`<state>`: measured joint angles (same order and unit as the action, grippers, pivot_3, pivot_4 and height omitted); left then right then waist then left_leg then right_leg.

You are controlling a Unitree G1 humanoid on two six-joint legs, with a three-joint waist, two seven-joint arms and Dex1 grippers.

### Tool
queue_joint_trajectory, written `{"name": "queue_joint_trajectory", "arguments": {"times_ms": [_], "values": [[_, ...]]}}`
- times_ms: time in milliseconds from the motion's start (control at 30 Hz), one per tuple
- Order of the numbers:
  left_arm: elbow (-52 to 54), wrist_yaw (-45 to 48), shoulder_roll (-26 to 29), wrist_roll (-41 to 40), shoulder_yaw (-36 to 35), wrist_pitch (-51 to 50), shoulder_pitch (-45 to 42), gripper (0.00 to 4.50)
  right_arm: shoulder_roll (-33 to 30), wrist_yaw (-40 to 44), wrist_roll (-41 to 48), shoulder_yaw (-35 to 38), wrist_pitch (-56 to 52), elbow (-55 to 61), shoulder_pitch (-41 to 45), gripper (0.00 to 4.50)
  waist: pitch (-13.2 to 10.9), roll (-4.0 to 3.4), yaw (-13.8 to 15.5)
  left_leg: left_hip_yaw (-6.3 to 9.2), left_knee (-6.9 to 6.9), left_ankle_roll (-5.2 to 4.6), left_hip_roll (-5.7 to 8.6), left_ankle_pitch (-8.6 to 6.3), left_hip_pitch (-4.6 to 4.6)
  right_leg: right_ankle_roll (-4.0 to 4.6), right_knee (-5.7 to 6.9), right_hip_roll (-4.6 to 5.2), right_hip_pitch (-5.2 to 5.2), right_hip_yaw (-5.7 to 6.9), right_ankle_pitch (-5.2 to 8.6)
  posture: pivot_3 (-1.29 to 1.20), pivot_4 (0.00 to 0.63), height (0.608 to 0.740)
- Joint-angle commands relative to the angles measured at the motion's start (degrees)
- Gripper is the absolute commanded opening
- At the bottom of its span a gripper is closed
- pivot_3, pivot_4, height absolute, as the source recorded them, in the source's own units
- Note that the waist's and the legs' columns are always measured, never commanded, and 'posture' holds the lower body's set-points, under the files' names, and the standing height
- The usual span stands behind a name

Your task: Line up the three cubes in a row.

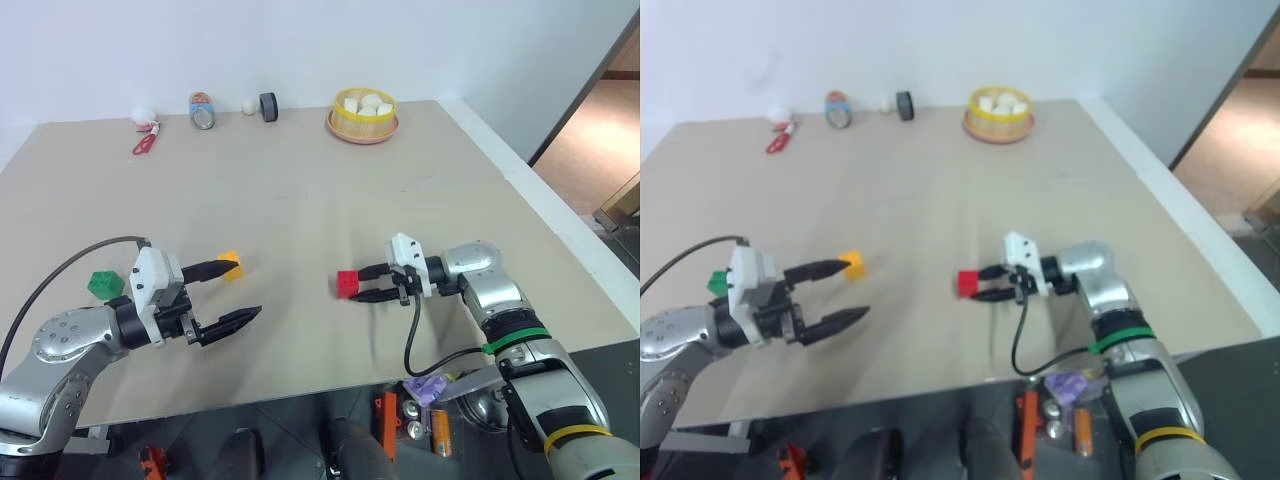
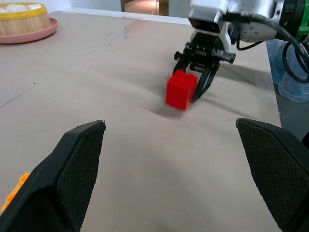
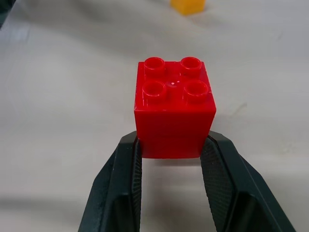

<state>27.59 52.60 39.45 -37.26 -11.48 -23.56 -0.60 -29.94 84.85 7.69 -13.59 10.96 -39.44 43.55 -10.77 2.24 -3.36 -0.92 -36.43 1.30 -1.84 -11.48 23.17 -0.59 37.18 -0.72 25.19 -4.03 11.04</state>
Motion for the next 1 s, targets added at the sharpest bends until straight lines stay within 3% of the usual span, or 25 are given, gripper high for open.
{"name": "queue_joint_trajectory", "arguments": {"times_ms": [33,467,500,533,567,633,1000], "values": [[2.34,-0.21,1.18,-1.24,-2.21,-0.24,1.05,4.50,-0.23,2.39,-1.95,-0.58,4.29,-3.45,2.02,1.17,0.00,0.00,-0.01,0.00,0.00,0.00,0.00,0.00,0.01,0.01,0.00,0.00,0.01,0.00,0.01,0.00,0.150,0.740],[5.10,-1.92,1.99,-2.60,-4.10,-0.98,4.02,4.50,1.14,5.15,-2.93,-0.68,5.71,-9.19,4.71,1.17,0.01,0.01,-0.01,-0.02,-0.07,0.00,0.00,0.02,-0.12,0.09,0.01,0.01,-0.09,-0.03,0.04,0.00,0.150,0.740],[5.01,-2.22,1.91,-2.63,-4.01,-1.09,3.77,4.50,1.30,5.08,-3.02,-0.65,5.56,-9.53,4.84,1.67,0.01,0.01,-0.01,-0.02,-0.07,0.00,-0.01,0.02,-0.12,0.09,0.01,0.00,-0.09,-0.03,0.04,0.00,0.150,0.740],[5.07,-2.39,1.88,-2.67,-4.00,-1.19,3.74,4.50,1.38,4.59,-3.28,-0.66,5.72,-9.70,4.89,1.67,0.01,0.01,-0.01,-0.02,-0.07,0.00,-0.01,0.02,-0.12,0.09,0.01,0.00,-0.09,-0.03,0.04,0.00,0.150,0.740],[5.18,-2.52,1.87,-2.72,-3.99,-1.26,3.77,4.50,1.43,4.00,-3.57,-0.67,5.79,-9.79,4.91,2.25,0.01,0.01,-0.01,-0.02,-0.07,0.00,-0.01,0.02,-0.12,0.08,0.01,0.00,-0.09,-0.03,0.04,0.00,0.150,0.740],[5.22,-2.87,1.73,-2.74,-3.73,-1.32,3.66,4.50,1.38,3.21,-3.77,-0.62,4.45,-9.58,4.89,2.62,0.01,0.01,-0.01,-0.02,-0.07,0.00,-0.02,0.02,-0.12,0.08,0.01,0.00,-0.09,-0.03,0.03,0.00,0.150,0.740],[5.58,-5.04,0.97,-3.68,-3.73,-2.06,4.20,4.50,-2.83,6.59,-2.62,0.93,-1.22,-6.32,5.08,2.62,0.00,0.00,0.10,-0.02,-0.05,0.00,0.03,0.02,-0.12,0.09,0.01,0.03,-0.09,-0.04,0.03,0.00,0.150,0.740]]}}
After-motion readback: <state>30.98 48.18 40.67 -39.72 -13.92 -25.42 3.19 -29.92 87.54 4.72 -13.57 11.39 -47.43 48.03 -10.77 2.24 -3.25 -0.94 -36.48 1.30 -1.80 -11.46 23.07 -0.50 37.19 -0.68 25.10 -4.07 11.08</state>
